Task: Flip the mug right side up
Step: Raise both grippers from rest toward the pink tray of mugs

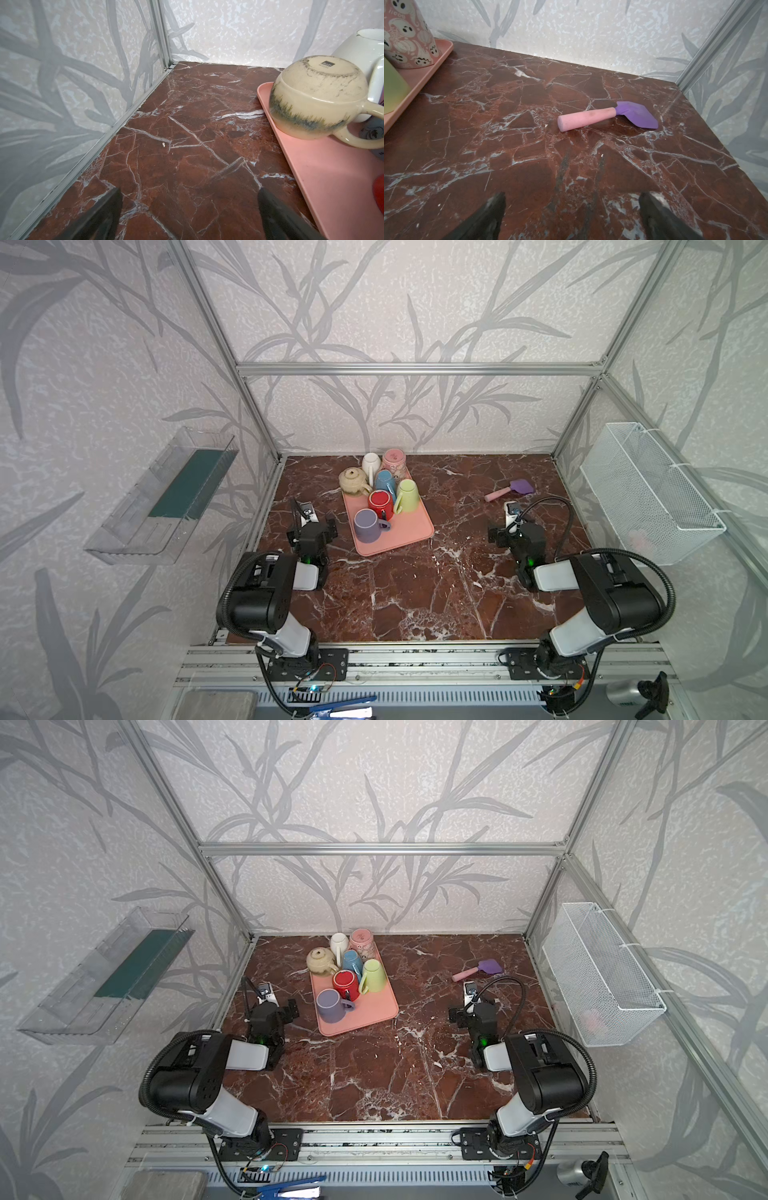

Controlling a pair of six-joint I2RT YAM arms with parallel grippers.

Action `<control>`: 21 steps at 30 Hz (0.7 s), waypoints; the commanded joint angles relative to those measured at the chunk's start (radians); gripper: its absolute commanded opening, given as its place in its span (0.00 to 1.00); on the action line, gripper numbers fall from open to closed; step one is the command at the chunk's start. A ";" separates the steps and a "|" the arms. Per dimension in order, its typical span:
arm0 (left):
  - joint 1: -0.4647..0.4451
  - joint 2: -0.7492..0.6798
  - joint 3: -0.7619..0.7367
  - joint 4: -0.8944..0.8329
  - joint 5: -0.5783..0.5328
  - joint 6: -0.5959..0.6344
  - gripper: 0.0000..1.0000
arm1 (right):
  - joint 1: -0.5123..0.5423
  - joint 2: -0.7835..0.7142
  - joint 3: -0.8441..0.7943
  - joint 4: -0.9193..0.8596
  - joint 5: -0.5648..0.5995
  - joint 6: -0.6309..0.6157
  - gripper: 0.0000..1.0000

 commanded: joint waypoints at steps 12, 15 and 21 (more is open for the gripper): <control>0.008 -0.013 0.011 0.001 0.005 -0.004 0.99 | -0.004 -0.007 0.017 -0.007 -0.018 0.013 0.99; -0.005 -0.007 0.005 0.019 -0.024 0.004 0.99 | -0.001 -0.006 0.017 -0.006 -0.012 0.010 0.99; -0.005 -0.008 0.007 0.020 -0.025 0.004 0.99 | -0.001 -0.006 0.017 -0.006 -0.012 0.010 0.99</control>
